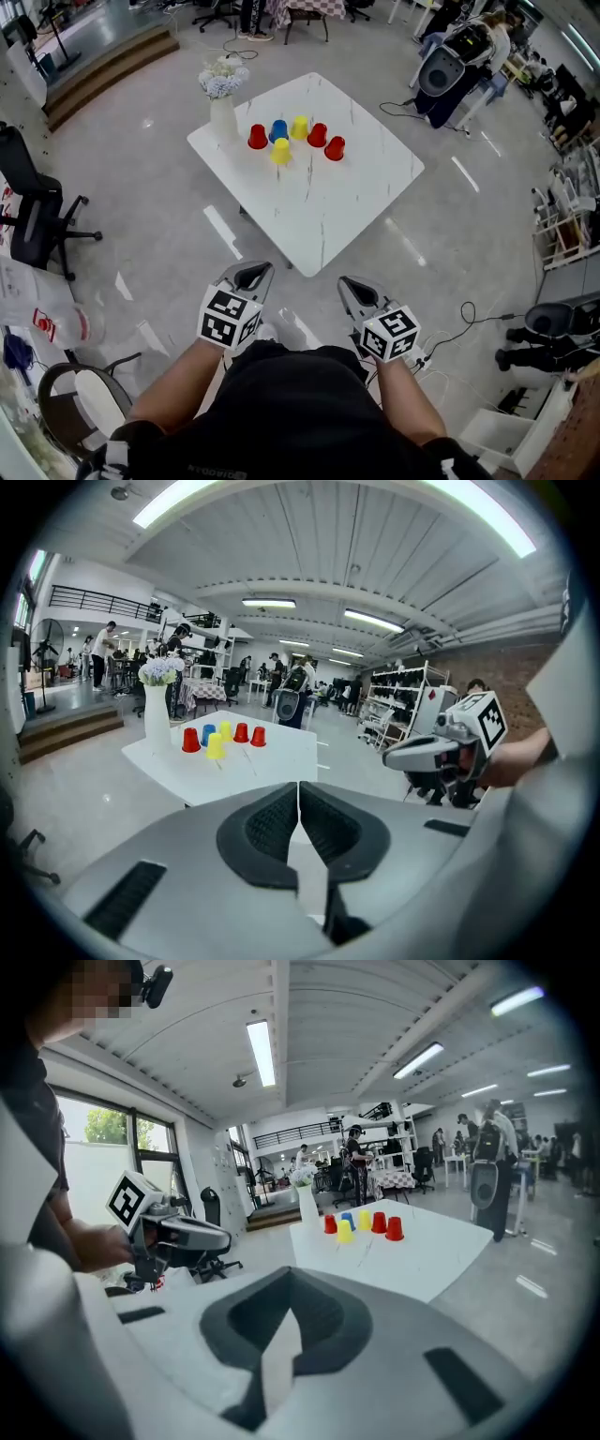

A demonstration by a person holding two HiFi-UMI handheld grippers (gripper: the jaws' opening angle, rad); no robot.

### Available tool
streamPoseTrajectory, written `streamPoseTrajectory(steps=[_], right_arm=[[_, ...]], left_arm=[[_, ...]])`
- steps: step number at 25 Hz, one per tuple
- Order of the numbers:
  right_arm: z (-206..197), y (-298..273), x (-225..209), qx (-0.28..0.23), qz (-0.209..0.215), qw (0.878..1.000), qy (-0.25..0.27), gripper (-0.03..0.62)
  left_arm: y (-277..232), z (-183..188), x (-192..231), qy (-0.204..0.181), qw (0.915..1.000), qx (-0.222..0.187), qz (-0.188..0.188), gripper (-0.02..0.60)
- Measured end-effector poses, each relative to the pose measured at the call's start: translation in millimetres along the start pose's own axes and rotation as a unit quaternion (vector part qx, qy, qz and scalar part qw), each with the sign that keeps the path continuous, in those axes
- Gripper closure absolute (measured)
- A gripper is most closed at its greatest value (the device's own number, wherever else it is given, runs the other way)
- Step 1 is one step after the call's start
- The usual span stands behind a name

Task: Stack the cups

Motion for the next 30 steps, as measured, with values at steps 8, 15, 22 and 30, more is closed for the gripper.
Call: streamPoseTrajectory(steps=[8,15,22,30], right_arm=[[6,-21,-14,0.010,-0.009,1.000,-0.018,0.592],[18,-48,-46,-0.001,0.006,1.000,-0.021,0.592],[36,-84,-96,-0.013,0.065,0.998,0.005,0.592],[43,-125,-154,-0.015,0.138,0.990,0.029,0.592]], left_arm=[[-14,14,23,0.006,1.0000,0.001,-0.007,0.572],[-40,28,27,0.007,0.9999,0.011,-0.003,0.572],[-78,60,29,0.027,0.9988,-0.015,0.038,0.572],[-124,86,29,0.053,0.9928,-0.031,0.103,0.572]])
Point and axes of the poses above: the fingertips, and each gripper's own axes: y backward along the fingers, x to its left, z out of its top, the point moved 6 cm from there along y, backward along the fingers, and after that the axes turned 13 degrees about y, right-handed, at the moved point
